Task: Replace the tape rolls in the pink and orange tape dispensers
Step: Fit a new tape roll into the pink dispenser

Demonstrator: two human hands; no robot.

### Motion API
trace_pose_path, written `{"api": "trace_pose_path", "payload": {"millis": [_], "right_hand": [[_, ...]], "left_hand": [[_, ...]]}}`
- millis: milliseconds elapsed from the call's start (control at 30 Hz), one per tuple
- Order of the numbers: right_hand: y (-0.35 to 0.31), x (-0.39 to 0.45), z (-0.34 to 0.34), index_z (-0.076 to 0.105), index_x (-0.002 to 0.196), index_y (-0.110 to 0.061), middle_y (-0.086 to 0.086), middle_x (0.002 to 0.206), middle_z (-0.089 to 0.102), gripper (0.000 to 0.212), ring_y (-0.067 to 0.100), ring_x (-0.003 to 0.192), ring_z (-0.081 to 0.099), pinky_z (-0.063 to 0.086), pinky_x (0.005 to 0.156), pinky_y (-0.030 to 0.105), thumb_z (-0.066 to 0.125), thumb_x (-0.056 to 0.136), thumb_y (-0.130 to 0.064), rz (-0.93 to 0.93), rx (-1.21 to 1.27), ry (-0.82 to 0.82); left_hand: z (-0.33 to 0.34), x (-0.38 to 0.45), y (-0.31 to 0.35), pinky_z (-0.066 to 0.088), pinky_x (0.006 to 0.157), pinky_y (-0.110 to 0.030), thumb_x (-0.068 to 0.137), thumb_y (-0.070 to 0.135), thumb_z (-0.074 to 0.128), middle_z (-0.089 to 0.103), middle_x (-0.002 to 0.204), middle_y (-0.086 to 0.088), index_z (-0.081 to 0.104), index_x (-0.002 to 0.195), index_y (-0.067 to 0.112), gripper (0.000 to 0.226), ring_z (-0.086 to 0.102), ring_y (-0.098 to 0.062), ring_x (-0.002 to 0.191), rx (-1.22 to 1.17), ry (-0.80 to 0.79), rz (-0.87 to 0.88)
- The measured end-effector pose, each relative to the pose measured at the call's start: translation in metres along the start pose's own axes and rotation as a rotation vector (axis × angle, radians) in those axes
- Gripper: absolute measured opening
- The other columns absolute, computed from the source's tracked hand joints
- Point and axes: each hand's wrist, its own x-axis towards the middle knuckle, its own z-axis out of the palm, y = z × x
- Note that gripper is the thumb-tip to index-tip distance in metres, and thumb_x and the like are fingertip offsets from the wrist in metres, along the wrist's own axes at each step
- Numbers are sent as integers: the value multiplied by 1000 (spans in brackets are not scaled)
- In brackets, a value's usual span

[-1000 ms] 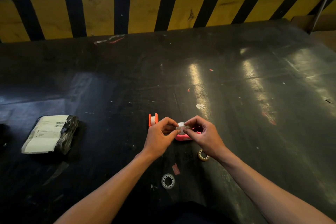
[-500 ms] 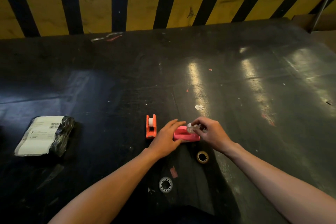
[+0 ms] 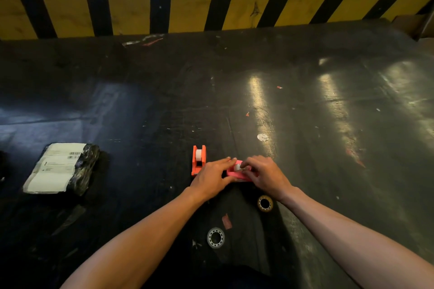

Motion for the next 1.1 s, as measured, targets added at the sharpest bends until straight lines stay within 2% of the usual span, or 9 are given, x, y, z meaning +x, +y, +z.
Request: {"api": "trace_pose_path", "payload": {"millis": [167,267,433,533,600,700,833,1000,1100], "right_hand": [[2,0,5,66,96,-18,4,99,63,10,20,82,60,43,78,33,67,87,-14,0,-35,-24],[3,0,6,68,96,-14,6,96,62,10,24,80,60,40,78,32,68,87,-11,8,-31,-30],[-1,4,1,71,92,-8,11,87,63,9,29,74,62,47,69,36,69,84,-4,-4,-14,-74],[-3,8,-4,76,97,-12,0,89,59,15,15,78,59,42,71,11,68,86,-6,109,113,-86],[-5,7,-5,78,98,-15,-5,88,58,20,9,80,56,37,70,4,68,84,-5,239,189,-32],[-8,4,-9,79,95,-18,-2,88,65,20,11,81,61,39,70,7,69,83,-6,364,255,21],[-11,3,-17,77,98,-17,3,97,72,16,14,88,65,52,82,28,68,86,-12,349,238,-46],[-7,4,-24,78,99,-19,-6,93,74,18,6,85,66,46,72,19,70,85,-27,452,300,-101],[-6,2,-24,78,99,-17,-7,87,72,17,7,82,65,47,70,21,69,88,-25,528,353,-74]], "left_hand": [[-2,2,3,32,116,-38,88,37,71,46,154,-4,46,146,24,64,41,-18,142,20,-11,-25],[-2,2,5,29,114,-32,88,33,73,47,153,-6,48,145,22,63,42,-19,141,15,2,-24],[-3,3,7,32,115,-38,88,30,73,48,153,-4,48,145,23,62,42,-19,141,34,1,-31],[-3,3,7,34,116,-40,88,32,72,48,152,-3,49,145,24,62,43,-19,141,36,-5,-31],[-3,2,6,35,116,-42,88,33,72,48,153,-3,48,145,24,63,43,-20,141,54,-7,-28],[-3,2,6,37,115,-43,88,34,72,48,153,-3,47,146,23,63,44,-20,140,72,-4,-15],[-6,3,6,40,114,-46,89,37,71,49,152,-2,48,145,25,62,45,-21,139,70,-23,-7],[-9,6,4,40,113,-46,88,35,73,51,150,-2,49,145,26,62,46,-21,139,75,-32,-9],[-10,8,2,39,112,-42,86,36,75,53,149,-2,50,144,26,64,47,-19,138,84,-23,-8]]}}
